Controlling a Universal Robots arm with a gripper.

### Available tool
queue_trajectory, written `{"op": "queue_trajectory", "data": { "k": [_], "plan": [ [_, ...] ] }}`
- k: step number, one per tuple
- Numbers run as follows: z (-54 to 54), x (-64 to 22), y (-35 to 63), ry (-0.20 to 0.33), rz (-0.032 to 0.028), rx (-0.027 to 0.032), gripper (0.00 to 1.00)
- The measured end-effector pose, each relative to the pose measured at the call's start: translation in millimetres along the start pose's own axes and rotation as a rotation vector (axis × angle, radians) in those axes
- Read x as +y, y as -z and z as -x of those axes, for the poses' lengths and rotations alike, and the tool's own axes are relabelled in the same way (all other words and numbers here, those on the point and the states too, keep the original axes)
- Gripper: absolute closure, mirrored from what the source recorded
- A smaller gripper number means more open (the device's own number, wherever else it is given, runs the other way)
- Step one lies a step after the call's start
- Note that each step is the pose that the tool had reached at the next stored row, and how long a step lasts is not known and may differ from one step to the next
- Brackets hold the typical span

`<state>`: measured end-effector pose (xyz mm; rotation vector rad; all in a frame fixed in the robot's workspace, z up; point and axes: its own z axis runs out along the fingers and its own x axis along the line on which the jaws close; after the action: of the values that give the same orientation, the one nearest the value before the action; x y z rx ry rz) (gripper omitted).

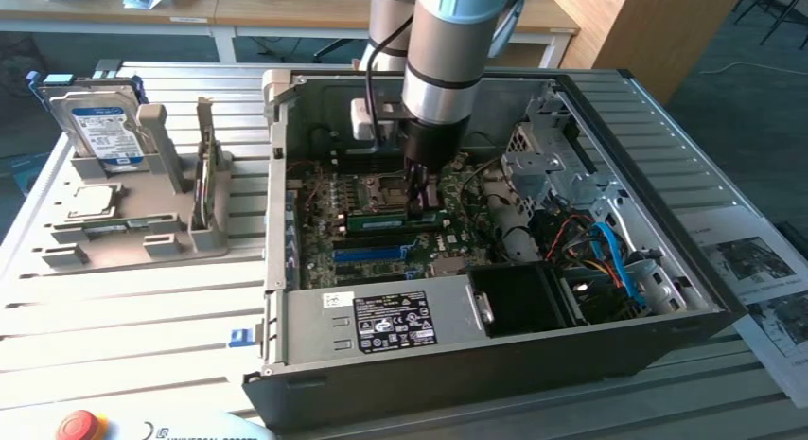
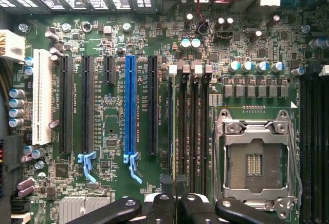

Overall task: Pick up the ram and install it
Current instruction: 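Insert the ram into the slot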

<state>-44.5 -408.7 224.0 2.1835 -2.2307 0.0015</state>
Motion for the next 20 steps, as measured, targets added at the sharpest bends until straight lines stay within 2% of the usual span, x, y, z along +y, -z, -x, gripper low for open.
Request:
{"op": "queue_trajectory", "data": {
  "k": [16, 17, 18, 19, 20],
  "plan": [
    [0.0, 0.1, -3.0, 0.0, 0.0, 0.0002, 0.87],
    [0.0, 0.1, -3.0, 0.0, 0.0, 0.0003, 0.82],
    [0.0, 0.1, -3.1, 0.0, 0.0001, 0.0, 0.82],
    [0.0, 0.1, -3.1, 0.0, 0.0001, -0.0001, 0.76],
    [0.0, 0.1, -3.1, 0.0, 0.0, 0.0, 0.76]
  ]
}}
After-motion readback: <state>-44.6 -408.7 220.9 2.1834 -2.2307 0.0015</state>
